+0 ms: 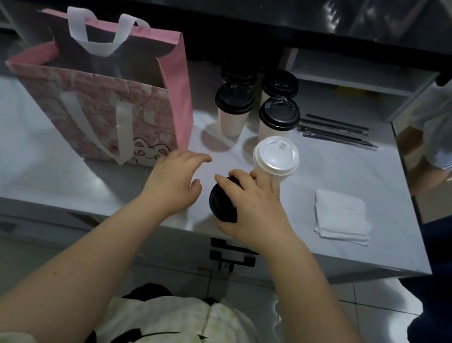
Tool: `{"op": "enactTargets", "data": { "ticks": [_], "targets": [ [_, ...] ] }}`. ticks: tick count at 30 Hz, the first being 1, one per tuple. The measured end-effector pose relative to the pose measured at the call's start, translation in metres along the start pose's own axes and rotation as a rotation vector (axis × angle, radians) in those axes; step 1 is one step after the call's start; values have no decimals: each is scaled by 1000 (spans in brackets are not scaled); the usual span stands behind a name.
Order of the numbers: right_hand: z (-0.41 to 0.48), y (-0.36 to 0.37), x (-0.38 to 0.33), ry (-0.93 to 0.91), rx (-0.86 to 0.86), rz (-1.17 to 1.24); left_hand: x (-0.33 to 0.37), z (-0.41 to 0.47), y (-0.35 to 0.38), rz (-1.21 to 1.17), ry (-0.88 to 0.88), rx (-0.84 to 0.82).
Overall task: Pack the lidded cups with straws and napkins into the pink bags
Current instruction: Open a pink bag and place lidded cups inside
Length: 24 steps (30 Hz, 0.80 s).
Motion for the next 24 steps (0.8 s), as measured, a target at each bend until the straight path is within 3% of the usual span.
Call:
{"op": "enactTargets", "data": {
  "ticks": [4,9,12,17,24],
  "targets": [
    [0,-9,-10,-40,26,43,-3,-7,-9,9,-13,25],
    [8,-67,-17,-88,140,288,14,-2,-57,40,57,166],
    [20,-104,-13,-78,180,191,21,11,-100,58,87,262],
    [53,-147,-22,-104,230,128,15,43,-156,77,87,283],
    [112,-189,-54,-213,334,144,-38,58,-207,102,29,359]
  ]
}}
Point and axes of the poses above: each hand's wrist, its own z-axis towards the middle knuckle, its own y-axis out of the palm, x = y × z, the point moved 6 cm from there along z, towards the middle knuckle, and after that the axes turned 10 degrees about z, right-handed, at the moved point
